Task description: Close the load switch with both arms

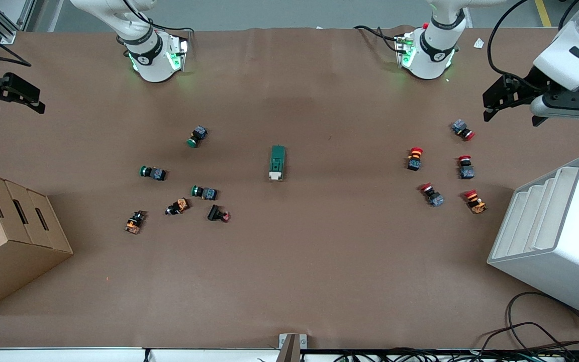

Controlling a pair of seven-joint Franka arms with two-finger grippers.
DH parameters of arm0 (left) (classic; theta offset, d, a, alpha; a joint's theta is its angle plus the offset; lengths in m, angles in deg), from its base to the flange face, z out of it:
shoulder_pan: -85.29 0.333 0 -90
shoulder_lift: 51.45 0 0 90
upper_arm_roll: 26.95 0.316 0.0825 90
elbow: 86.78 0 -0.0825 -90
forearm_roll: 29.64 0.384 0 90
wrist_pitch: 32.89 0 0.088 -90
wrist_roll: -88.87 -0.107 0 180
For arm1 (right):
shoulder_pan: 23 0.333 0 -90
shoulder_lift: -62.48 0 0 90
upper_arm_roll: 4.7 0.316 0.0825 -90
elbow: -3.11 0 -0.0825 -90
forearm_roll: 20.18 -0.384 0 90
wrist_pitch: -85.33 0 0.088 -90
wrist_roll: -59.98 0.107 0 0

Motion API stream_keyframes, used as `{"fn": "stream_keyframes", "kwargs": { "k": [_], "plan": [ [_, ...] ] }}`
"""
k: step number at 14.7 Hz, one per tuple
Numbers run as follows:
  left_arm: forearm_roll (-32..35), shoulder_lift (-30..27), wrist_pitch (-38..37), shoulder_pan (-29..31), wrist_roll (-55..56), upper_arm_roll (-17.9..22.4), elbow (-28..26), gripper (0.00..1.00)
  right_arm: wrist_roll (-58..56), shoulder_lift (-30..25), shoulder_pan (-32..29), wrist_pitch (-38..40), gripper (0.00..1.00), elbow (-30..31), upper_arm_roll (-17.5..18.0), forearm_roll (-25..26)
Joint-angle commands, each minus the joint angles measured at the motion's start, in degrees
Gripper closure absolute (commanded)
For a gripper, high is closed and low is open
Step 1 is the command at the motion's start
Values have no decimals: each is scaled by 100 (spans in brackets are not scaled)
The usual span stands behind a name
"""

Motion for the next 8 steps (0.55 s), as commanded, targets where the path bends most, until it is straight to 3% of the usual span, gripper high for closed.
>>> {"fn": "stream_keyframes", "kwargs": {
  "k": [1, 8],
  "plan": [
    [-29, -72, -48, 70, -305, 9, -81, 0, 20, -182, -1, -100, 0, 207, 16, -16],
    [-3, -27, -276, 166, 36, 35, 103, 0, 90, -199, -1, 32, 0, 216, -2, -95]
  ]
}}
